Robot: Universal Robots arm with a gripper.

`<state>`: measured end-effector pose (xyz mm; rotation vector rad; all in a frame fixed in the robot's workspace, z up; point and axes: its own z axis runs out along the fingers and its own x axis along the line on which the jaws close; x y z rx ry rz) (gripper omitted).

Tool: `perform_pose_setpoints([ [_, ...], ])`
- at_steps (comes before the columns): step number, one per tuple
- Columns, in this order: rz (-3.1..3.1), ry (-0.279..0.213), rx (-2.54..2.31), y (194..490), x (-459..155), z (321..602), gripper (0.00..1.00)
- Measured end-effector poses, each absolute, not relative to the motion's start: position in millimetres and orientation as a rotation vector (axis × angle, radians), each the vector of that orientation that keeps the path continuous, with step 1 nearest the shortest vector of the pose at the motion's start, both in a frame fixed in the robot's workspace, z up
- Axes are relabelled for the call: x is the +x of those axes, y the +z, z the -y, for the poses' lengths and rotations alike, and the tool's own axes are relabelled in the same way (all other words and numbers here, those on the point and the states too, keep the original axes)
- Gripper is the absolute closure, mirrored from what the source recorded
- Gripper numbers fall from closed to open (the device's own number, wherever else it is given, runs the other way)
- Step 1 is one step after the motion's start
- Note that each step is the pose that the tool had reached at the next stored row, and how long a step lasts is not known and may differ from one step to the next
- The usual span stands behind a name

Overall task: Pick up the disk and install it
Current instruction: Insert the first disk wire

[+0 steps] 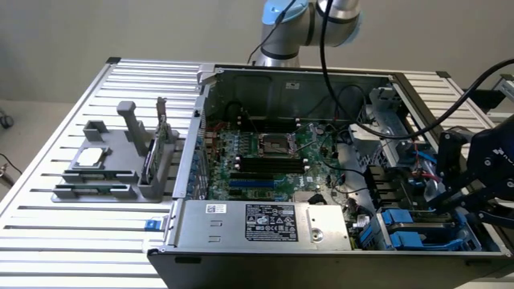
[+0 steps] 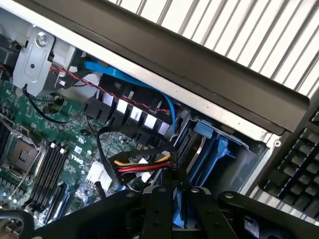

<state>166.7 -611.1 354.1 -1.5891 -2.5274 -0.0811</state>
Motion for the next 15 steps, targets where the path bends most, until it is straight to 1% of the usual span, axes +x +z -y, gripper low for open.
perform_pose_setpoints([
  [11,2.375,-0.102,-1.818,353.3,166.6,611.2,0.84],
  [15,2.33,-0.099,-1.886,352.6,166.7,611.2,0.84],
])
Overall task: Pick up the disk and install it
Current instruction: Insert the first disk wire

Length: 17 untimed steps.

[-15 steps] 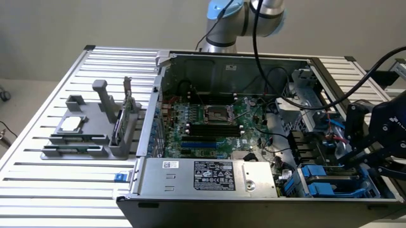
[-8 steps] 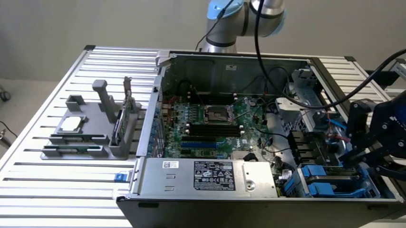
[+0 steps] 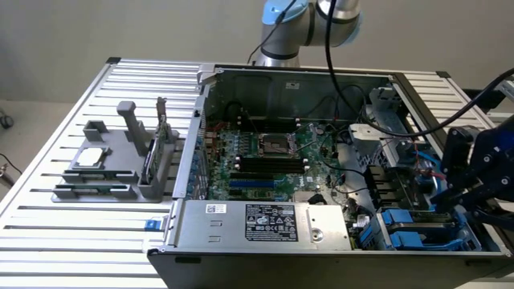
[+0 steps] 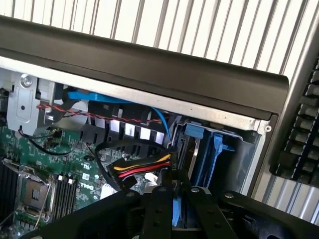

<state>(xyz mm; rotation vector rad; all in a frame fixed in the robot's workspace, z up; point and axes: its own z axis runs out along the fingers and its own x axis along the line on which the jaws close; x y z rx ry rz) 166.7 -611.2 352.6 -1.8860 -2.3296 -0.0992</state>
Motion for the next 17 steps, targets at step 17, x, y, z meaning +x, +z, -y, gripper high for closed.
perform_pose_setpoints([
  [17,2.303,-0.046,-1.972,352.2,165.7,608.2,0.84],
])
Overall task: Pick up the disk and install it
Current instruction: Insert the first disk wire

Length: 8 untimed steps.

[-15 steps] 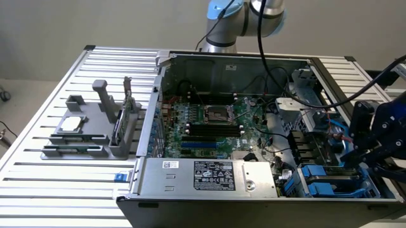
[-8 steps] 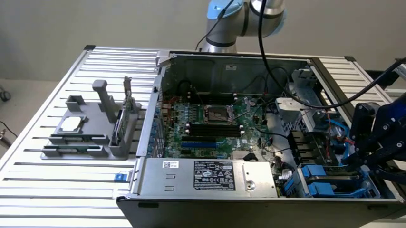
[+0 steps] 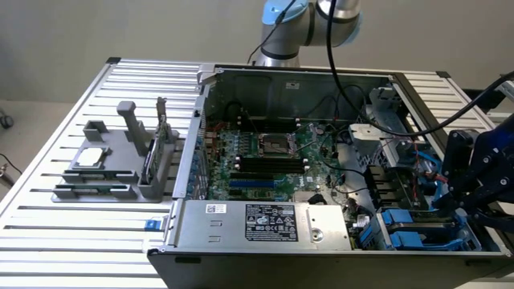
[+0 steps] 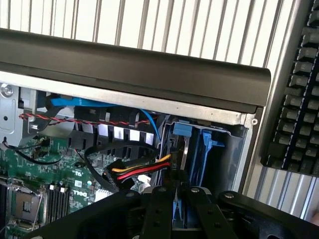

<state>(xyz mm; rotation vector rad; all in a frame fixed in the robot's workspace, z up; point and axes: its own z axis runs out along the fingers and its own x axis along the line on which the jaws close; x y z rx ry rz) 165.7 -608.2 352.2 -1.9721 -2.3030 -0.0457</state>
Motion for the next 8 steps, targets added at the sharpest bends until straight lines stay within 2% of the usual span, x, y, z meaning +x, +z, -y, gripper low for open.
perform_pose_setpoints([
  [8,2.304,-0.035,-1.981,354.8,164.6,603.6,0.84],
])
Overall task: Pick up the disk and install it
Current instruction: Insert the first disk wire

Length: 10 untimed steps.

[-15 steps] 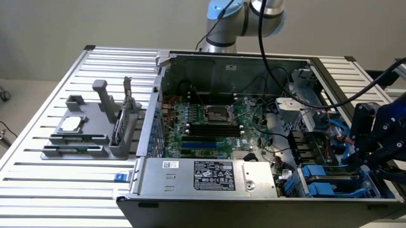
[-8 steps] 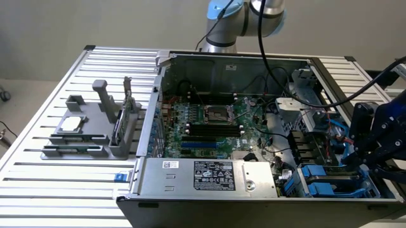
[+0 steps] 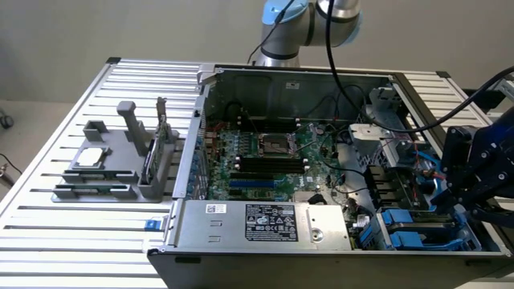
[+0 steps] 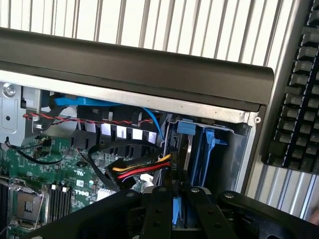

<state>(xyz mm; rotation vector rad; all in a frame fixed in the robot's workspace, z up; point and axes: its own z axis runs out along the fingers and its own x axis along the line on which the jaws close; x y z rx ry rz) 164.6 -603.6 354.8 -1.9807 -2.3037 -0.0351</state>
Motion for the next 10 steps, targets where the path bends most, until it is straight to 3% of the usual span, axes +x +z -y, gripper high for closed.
perform_pose_setpoints([
  [10,2.305,-0.023,-1.991,355.0,163.6,602.2,0.84],
])
